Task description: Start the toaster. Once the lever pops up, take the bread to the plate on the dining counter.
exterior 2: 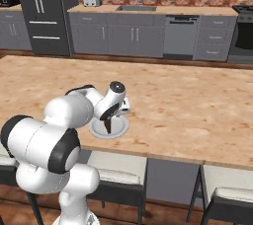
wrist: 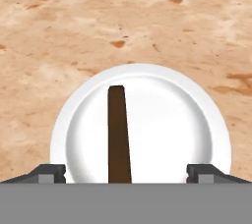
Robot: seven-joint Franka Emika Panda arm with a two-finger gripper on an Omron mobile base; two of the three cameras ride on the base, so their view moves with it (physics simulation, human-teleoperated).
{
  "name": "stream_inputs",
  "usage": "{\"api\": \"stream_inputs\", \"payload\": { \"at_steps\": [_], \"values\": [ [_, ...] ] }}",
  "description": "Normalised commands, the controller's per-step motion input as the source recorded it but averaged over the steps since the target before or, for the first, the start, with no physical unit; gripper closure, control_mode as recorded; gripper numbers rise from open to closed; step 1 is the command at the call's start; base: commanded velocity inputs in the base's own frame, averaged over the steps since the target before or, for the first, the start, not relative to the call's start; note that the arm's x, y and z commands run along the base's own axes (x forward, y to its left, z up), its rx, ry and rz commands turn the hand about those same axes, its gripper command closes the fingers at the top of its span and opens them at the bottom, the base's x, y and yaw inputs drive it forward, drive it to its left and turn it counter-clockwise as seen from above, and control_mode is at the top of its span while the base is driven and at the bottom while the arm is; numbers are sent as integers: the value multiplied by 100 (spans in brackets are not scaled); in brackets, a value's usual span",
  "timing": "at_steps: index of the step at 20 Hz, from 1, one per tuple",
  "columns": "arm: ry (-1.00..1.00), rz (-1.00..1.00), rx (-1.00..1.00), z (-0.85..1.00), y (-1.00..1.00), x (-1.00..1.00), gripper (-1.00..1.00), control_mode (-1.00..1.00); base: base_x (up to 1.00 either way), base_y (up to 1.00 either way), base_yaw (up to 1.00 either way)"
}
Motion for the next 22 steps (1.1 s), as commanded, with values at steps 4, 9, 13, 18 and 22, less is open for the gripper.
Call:
{"api": "stream_inputs", "payload": {
  "at_steps": [4, 9, 13, 18, 22],
  "values": [
    [0, 0, 0, 30, 0, 0, -100, -100, 0, 0, 0],
    [1, 0, -1, 60, 0, -26, -100, -100, 0, 0, 0],
    [0, -2, -3, 64, 0, -57, -100, -100, 0, 0, 0],
    [1, -10, -4, 61, 0, -84, -100, -100, 0, 0, 0],
    [0, -12, -5, 64, 0, -97, -100, -100, 0, 0, 0]
  ]
}}
